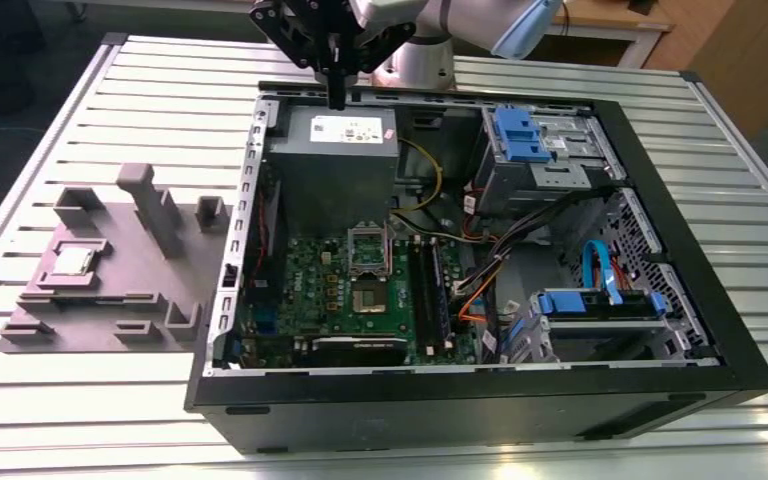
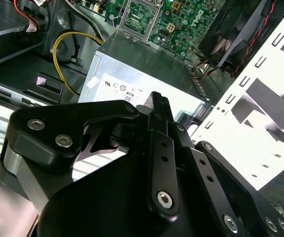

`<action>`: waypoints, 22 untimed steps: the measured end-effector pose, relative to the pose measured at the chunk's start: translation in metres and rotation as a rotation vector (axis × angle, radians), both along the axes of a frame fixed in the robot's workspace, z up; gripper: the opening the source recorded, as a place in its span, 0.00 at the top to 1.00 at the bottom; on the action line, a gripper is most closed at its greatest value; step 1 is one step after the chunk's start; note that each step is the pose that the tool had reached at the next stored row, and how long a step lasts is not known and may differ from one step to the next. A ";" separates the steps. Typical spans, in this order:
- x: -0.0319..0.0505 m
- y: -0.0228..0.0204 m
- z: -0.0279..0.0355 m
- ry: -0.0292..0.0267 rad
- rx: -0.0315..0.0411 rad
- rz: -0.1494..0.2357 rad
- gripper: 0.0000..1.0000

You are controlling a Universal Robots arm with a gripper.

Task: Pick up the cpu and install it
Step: 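Reach for the cpu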

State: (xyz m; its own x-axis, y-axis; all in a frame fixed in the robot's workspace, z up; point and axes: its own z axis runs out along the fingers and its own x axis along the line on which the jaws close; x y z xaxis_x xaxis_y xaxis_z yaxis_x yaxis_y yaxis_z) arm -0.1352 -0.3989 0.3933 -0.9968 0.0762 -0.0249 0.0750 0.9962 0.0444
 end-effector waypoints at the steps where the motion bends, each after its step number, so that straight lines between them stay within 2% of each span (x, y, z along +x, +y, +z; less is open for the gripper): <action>1: 0.0000 0.0000 0.0000 0.0000 0.0000 0.000 0.90; 13: -0.0020 0.0000 0.0000 0.0000 0.0000 0.000 0.90; 22: -0.0141 0.0000 0.0000 -0.0022 0.0000 0.000 0.90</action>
